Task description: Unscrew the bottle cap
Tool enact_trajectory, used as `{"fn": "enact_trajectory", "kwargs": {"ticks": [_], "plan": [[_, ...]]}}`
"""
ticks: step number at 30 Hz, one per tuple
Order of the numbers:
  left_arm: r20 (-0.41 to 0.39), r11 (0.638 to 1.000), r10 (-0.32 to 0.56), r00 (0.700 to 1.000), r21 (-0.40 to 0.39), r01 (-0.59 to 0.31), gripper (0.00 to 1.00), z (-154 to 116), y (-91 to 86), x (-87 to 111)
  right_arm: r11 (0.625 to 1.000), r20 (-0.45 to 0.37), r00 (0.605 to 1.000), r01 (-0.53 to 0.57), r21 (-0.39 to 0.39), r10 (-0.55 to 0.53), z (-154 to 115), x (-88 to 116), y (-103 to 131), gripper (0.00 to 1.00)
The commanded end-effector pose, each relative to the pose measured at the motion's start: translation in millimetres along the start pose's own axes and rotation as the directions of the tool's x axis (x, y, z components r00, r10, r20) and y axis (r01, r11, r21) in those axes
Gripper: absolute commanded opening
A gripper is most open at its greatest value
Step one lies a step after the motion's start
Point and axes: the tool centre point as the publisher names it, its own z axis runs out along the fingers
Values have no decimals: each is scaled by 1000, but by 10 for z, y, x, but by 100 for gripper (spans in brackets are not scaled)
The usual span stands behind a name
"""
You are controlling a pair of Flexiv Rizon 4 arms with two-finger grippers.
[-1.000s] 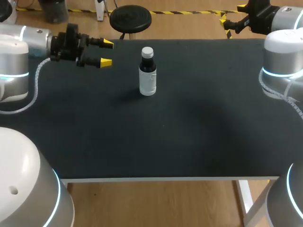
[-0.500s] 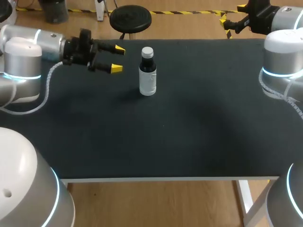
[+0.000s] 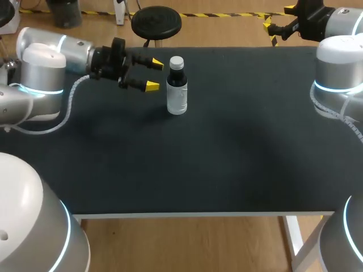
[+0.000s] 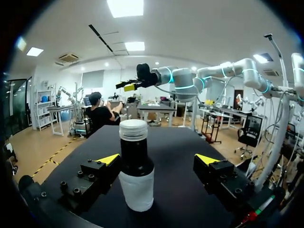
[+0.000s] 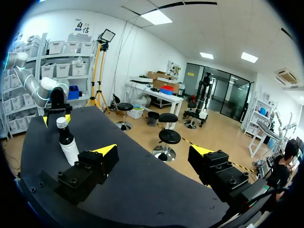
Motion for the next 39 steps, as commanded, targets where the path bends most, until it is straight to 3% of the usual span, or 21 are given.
{"fn": "enact_trajectory", "kwargs": {"ticks": [1,23,27,39], "plan": [[-19,1000,2,1000,7,-2,100,83,13,-64,1000,0,1000,0,-1,0,0,-3,-2,100],[-63,1000,10,998,19,-9,100,320,-16,-54,1000,0,1000,0,-1,0,0,-3,-2,100],[-64,999,-10,998,51,13,100,375,-62,-113,1000,0,1000,0,-1,0,0,-3,-2,100],[-88,999,5,996,42,-1,100,527,-74,-208,1000,0,1000,0,-1,0,0,-3,-2,100]]}}
